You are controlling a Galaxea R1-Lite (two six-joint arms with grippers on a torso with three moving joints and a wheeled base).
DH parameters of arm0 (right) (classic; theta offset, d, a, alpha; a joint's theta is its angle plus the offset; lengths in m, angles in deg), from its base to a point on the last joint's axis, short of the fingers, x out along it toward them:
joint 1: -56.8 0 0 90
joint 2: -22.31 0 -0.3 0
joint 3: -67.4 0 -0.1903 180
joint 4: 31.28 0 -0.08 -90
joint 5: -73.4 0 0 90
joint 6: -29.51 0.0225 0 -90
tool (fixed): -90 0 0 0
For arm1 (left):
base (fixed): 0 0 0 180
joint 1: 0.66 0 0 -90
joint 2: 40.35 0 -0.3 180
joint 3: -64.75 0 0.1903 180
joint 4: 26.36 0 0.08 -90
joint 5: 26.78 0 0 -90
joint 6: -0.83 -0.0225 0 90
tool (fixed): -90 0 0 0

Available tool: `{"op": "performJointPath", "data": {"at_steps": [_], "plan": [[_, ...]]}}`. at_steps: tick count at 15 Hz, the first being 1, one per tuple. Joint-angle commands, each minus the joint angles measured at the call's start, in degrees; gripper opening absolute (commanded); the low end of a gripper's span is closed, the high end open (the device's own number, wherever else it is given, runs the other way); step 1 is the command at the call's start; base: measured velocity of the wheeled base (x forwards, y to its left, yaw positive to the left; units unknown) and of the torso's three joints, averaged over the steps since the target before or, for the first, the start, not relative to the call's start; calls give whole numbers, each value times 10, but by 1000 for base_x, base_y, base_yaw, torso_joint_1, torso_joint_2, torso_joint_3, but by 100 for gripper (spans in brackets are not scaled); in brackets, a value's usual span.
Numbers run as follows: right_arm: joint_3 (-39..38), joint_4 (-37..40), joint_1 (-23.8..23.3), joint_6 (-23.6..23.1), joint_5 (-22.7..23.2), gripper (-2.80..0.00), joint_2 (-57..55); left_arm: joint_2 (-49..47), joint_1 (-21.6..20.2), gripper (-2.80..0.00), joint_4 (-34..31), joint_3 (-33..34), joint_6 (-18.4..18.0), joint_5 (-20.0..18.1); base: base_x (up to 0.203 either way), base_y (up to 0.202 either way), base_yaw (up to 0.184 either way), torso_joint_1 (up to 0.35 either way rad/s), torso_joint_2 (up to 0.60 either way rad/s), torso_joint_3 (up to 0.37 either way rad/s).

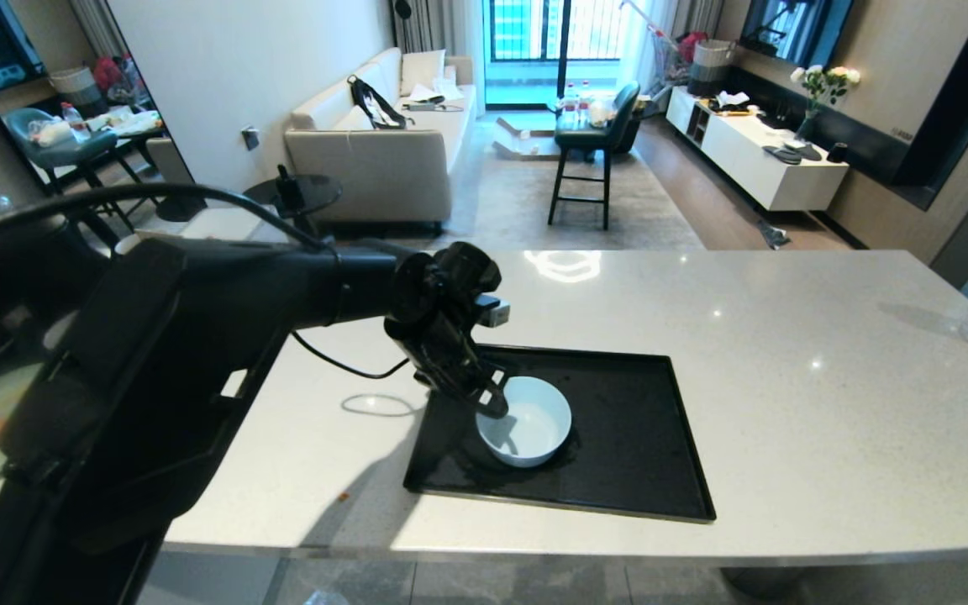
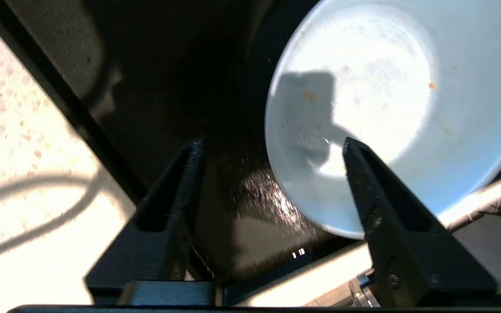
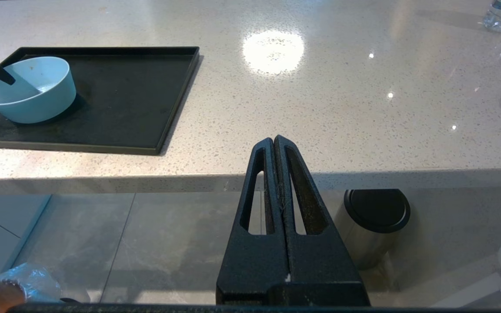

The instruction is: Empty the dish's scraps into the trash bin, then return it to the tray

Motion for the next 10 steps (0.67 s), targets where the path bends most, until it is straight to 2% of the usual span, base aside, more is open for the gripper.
{"op": "performJointPath", "data": {"at_steps": [1, 6, 10], "plan": [[0, 0, 0, 0, 0, -280, 0, 29, 1, 0, -9, 0, 1, -1, 0, 0, 0, 0, 0, 0], [0, 0, 0, 0, 0, -280, 0, 98, 3, 0, -13, 9, 15, 2, 0, 0, 0, 0, 0, 0], [0, 0, 0, 0, 0, -280, 0, 185, 0, 0, -11, 98, 16, 2, 0, 0, 0, 0, 0, 0]]}}
